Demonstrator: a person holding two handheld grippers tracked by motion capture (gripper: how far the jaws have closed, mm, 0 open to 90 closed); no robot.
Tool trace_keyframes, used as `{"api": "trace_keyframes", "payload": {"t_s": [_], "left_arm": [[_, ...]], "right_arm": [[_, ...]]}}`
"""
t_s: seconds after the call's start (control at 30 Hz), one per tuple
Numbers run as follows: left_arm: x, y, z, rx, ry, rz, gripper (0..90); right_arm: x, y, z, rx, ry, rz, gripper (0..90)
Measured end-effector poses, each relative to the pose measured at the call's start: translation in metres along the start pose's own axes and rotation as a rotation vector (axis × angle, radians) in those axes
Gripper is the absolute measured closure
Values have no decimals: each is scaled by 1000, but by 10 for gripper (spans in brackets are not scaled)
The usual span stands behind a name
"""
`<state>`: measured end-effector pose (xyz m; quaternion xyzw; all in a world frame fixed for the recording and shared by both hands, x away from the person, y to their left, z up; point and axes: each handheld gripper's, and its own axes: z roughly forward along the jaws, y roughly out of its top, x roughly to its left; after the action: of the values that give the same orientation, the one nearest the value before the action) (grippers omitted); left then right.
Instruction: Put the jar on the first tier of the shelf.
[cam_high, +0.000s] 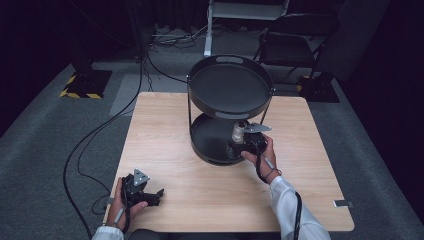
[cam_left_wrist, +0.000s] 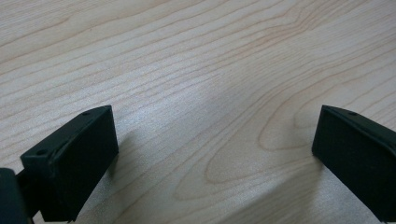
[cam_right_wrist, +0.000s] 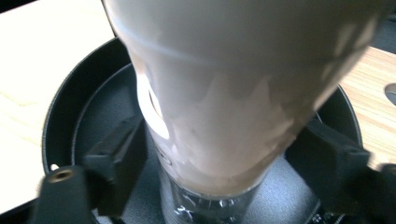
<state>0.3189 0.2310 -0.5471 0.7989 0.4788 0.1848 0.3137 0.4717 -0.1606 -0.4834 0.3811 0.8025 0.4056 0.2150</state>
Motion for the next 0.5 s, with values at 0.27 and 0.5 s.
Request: {"api": "trace_keyframes", "payload": {"t_s": [0.27,0.5], "left_arm": [[0,0,0,0,0,0,0],[0,0,0,0,0,0,0]], "right_arm": [[1,-3,2,30,-9,-28,41],[1,-4,2,70,-10,-55,30]]}}
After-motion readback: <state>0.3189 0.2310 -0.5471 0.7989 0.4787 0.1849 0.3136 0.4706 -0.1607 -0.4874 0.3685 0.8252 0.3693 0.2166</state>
